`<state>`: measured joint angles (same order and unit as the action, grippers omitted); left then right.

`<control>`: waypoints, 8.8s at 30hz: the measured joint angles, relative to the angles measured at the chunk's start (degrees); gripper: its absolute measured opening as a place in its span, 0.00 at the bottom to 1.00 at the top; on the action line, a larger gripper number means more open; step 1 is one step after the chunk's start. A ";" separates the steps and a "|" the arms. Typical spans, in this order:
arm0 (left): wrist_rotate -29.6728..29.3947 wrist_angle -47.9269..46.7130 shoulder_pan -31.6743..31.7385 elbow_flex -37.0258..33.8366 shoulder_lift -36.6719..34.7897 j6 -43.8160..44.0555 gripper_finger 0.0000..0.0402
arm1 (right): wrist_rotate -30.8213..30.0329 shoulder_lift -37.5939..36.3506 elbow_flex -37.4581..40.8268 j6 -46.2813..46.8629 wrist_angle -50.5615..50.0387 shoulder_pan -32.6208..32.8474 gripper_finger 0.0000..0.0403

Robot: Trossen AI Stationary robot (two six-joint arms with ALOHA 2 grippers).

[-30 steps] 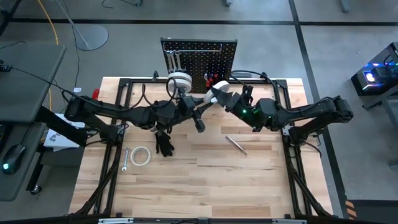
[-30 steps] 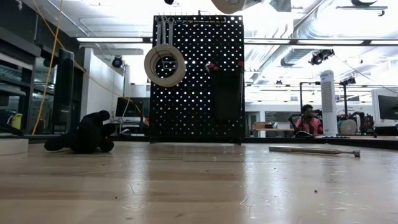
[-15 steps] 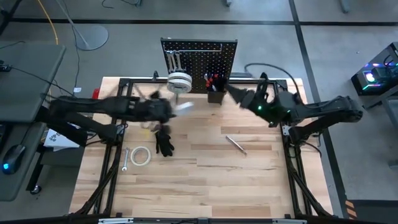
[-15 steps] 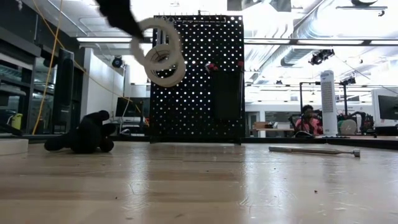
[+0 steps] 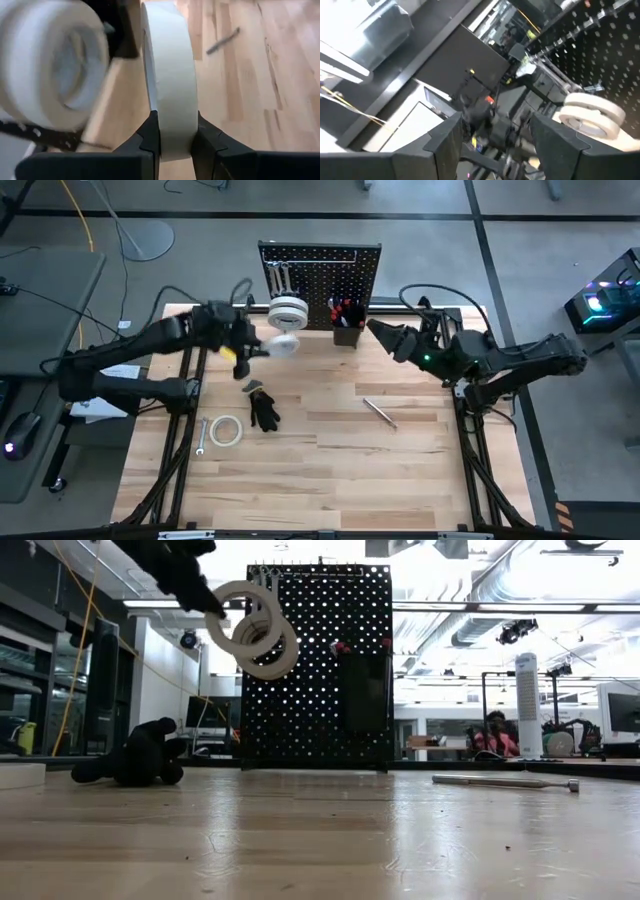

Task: Hang tools onto peg board
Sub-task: Hang the right tape onto the peg board, then put the magnetic telescoping into the black bin on the peg board

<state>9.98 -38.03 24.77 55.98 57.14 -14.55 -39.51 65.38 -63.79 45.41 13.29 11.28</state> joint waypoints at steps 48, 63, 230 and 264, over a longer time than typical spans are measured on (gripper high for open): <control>0.85 -4.54 18.54 10.83 12.43 -13.15 0.55 | -1.35 0.59 0.11 0.68 -2.02 0.47 0.54; 2.24 -8.80 9.86 10.83 0.69 6.49 0.56 | 6.83 0.59 0.11 6.19 -22.83 0.38 0.54; -7.82 44.43 -25.81 4.75 7.49 43.37 0.55 | -1.45 3.92 5.70 -20.12 -8.45 -12.82 0.00; -18.22 6.61 -25.79 4.78 -1.57 46.06 0.55 | 16.19 48.50 -9.11 2.53 -22.73 -11.13 0.03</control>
<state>-8.24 -31.42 -1.02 60.75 55.57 31.51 -23.33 113.89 -72.90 47.94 -9.44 0.16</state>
